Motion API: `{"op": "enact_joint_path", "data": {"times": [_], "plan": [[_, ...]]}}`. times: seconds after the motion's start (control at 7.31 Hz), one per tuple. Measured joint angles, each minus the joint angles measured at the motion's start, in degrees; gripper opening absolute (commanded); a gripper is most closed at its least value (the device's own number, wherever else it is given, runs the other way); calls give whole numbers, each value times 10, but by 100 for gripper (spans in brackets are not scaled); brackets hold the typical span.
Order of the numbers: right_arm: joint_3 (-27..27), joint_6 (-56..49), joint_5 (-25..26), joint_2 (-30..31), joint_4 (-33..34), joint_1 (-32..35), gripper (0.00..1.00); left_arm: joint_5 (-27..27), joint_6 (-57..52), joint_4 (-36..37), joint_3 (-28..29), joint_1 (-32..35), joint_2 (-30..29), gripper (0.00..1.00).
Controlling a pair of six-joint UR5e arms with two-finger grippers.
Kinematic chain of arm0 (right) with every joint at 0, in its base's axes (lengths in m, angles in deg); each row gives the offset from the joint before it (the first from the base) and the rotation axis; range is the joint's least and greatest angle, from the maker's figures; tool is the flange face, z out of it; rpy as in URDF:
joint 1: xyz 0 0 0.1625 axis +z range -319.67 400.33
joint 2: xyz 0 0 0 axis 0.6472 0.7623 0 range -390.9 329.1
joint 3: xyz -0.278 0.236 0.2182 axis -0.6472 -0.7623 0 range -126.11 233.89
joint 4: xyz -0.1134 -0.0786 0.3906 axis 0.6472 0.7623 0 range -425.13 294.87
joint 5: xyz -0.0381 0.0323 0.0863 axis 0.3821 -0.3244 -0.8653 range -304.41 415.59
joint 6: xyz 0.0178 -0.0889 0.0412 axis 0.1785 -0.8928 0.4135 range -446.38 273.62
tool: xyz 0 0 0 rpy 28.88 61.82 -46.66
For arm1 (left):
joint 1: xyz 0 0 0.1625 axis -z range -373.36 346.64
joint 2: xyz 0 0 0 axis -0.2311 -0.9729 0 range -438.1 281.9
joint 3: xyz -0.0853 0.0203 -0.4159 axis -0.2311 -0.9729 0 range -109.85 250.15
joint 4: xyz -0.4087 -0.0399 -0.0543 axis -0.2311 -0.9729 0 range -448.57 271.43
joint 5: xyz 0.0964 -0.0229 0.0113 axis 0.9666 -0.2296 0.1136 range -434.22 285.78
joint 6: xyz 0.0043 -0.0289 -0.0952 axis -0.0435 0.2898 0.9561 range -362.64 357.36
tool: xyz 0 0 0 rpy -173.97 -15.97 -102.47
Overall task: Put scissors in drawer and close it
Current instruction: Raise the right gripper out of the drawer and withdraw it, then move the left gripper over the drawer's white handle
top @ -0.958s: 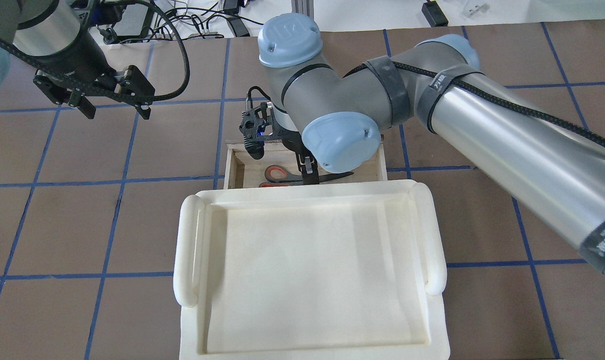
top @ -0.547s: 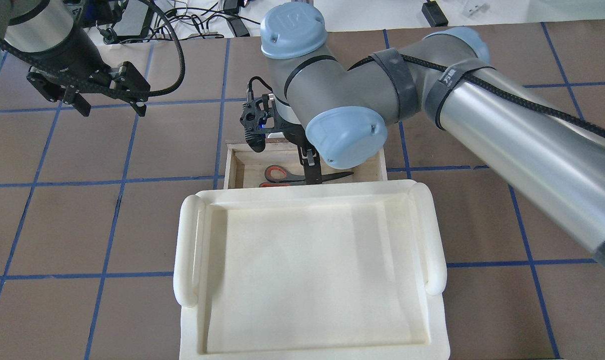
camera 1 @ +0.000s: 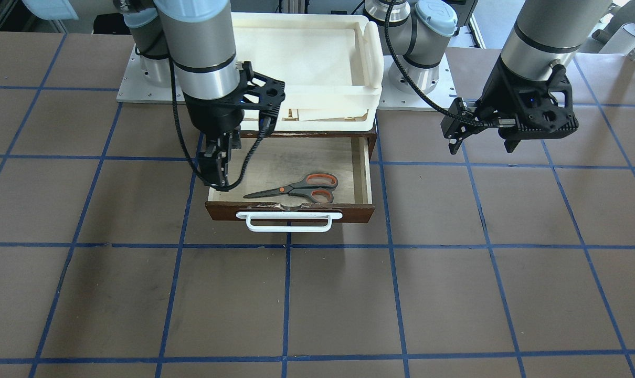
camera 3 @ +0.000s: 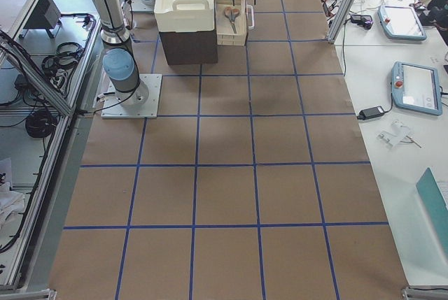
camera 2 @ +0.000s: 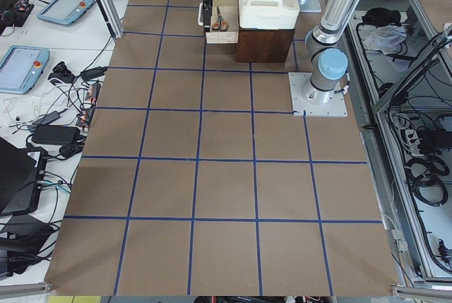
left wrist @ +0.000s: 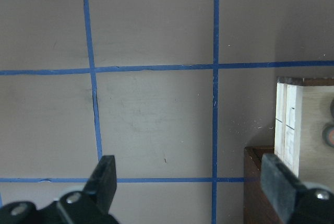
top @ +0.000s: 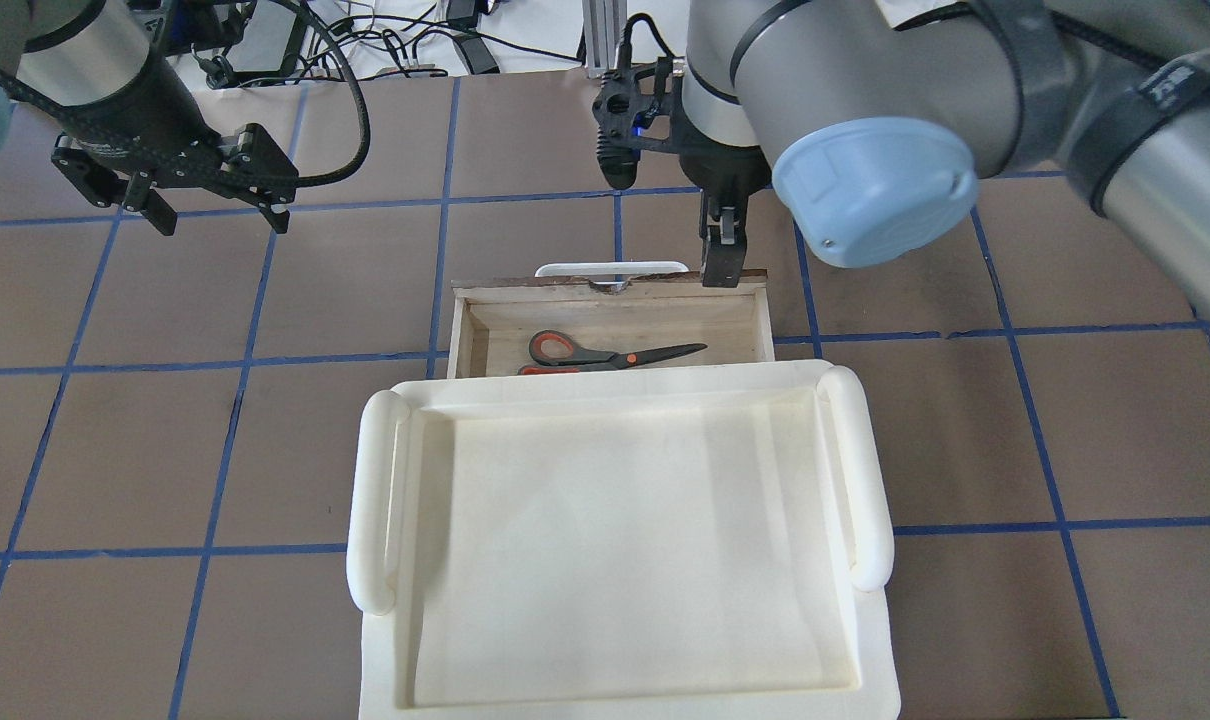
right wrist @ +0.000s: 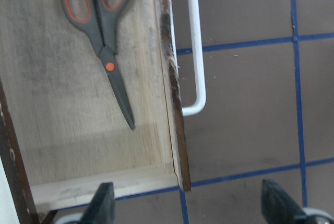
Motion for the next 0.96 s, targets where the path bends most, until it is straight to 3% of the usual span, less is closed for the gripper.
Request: {"op": "enact_joint_path", "data": {"times": [0.41,0.96], "plan": [[1,172,1,49,-41,-76,100,20,21,32,2,6,-21,100],[0,487,15,79,-61,-102,100,18,115,96,37,76,-89,100]]}}
